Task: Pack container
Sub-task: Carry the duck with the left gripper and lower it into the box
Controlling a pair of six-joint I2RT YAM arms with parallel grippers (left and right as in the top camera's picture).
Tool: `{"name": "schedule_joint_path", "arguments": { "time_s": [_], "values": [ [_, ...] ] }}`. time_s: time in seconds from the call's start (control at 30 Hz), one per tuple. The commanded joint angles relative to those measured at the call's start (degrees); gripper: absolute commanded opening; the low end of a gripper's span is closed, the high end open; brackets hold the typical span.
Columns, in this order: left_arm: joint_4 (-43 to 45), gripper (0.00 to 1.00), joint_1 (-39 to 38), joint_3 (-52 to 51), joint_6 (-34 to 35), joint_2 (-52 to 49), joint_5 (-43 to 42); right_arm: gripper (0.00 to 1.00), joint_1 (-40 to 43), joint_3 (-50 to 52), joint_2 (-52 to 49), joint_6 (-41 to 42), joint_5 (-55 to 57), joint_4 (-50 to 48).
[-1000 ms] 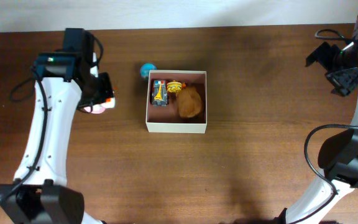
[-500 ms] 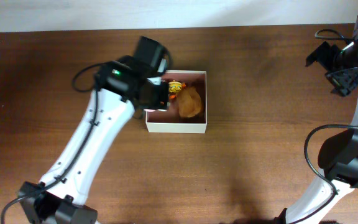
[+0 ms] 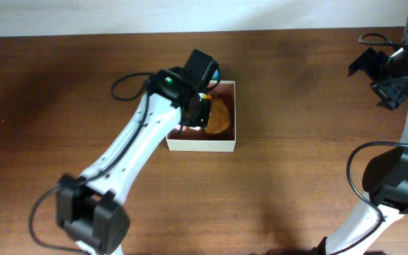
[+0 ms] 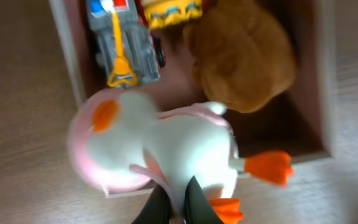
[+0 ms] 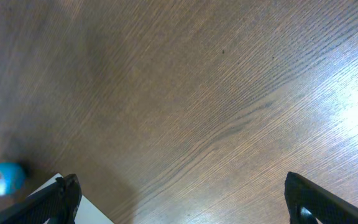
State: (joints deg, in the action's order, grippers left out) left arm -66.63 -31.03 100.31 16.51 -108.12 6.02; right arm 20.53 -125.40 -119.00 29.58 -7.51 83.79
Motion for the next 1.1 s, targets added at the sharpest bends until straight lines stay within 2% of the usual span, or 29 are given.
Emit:
{"name": "schedule_joint_path", "arguments": {
  "time_s": [0.0, 0.1, 0.13, 0.23, 0.33, 0.57, 0.77, 0.87, 1.07],
  "values": [
    [0.2, 0.02, 0.0, 1.1, -0.2, -3.3, 0.4, 0.99, -0.3, 0.3, 0.5, 0.1, 0.6, 0.0],
    [0.2, 0.02, -0.1, 1.1, -0.2, -5.6, -0.2, 0.99, -0.3, 0.3, 0.5, 0.1, 0.6, 0.0],
    [0.2, 0.06, -0.1, 1.1, 0.0, -6.1, -0.2, 0.99, -0.3, 0.3, 0.5, 0.1, 0.6, 0.0],
    [0.3, 0.5, -0.1, 1.1, 0.2, -6.9, -0.2, 0.99, -0.3, 0.3, 0.5, 0.1, 0.6, 0.0],
    [1.1, 1.0, -0.1, 1.1, 0.2, -6.8, -0.2, 0.99, -0.3, 0.3, 0.5, 0.1, 0.6, 0.0],
    [1.9, 1.0, 0.0, 2.7, 0.6, -6.8, -0.8, 0.98, -0.3, 0.3, 0.5, 0.1, 0.6, 0.0],
    [4.0, 1.0, 1.7, 11.9, -2.3, -6.9, -1.6, 0.99, -0.3, 0.3, 0.5, 0.1, 0.6, 0.0],
    [8.5, 1.0, 3.8, 18.5, -3.6, -7.0, -6.8, 0.99, -0.3, 0.3, 0.5, 0.1, 0.6, 0.0],
    [14.3, 1.0, 4.3, 19.3, -6.0, -9.0, -8.9, 0.99, -0.3, 0.3, 0.5, 0.1, 0.6, 0.0]
  ]
}}
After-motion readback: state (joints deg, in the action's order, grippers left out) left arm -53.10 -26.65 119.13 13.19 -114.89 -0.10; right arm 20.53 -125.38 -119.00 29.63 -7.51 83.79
